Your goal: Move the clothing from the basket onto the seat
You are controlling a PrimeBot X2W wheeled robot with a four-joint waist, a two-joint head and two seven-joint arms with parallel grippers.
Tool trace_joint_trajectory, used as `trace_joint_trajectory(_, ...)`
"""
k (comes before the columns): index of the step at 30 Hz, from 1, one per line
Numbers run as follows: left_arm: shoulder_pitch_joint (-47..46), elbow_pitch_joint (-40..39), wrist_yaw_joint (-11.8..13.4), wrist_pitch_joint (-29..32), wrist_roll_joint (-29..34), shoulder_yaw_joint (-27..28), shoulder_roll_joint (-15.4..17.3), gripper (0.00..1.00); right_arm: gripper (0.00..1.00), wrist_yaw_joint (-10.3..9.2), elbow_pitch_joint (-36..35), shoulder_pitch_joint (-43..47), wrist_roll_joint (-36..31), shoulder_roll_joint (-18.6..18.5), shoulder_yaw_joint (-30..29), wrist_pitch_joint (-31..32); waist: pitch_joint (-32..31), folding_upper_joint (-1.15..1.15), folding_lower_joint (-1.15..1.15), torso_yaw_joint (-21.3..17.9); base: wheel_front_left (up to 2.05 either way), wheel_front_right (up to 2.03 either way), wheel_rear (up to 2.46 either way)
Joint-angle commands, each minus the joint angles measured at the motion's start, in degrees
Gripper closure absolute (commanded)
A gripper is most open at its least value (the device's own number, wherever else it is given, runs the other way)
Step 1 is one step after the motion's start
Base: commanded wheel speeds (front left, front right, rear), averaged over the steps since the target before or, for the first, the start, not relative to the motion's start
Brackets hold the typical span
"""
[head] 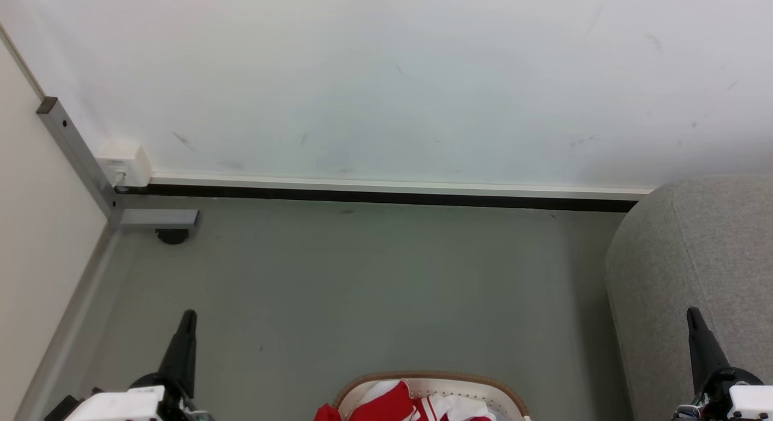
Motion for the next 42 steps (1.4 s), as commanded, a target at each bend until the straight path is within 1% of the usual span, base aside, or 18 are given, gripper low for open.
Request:
trace_joint_trajectory(1, -0.51, -0.03, -0.03, 0.16, -0.8, 0.04, 0.13, 1.0, 1.0, -0.14, 0.15, -0.8, -0.23, -0.09, -0.15, 0.16, 0.0, 0.0, 0.0, 0.0, 0.0, 0.0, 0.0)
trace_joint_trajectory(42, -0.51, -0.03, -0.03, 0.16, -0.8, 0.04, 0.13, 1.0, 1.0, -0.14, 0.15, -0.8, -0.23, -0.09, -0.14, 0.16, 0.0, 0.0, 0.0, 0.0, 0.0, 0.0, 0.0)
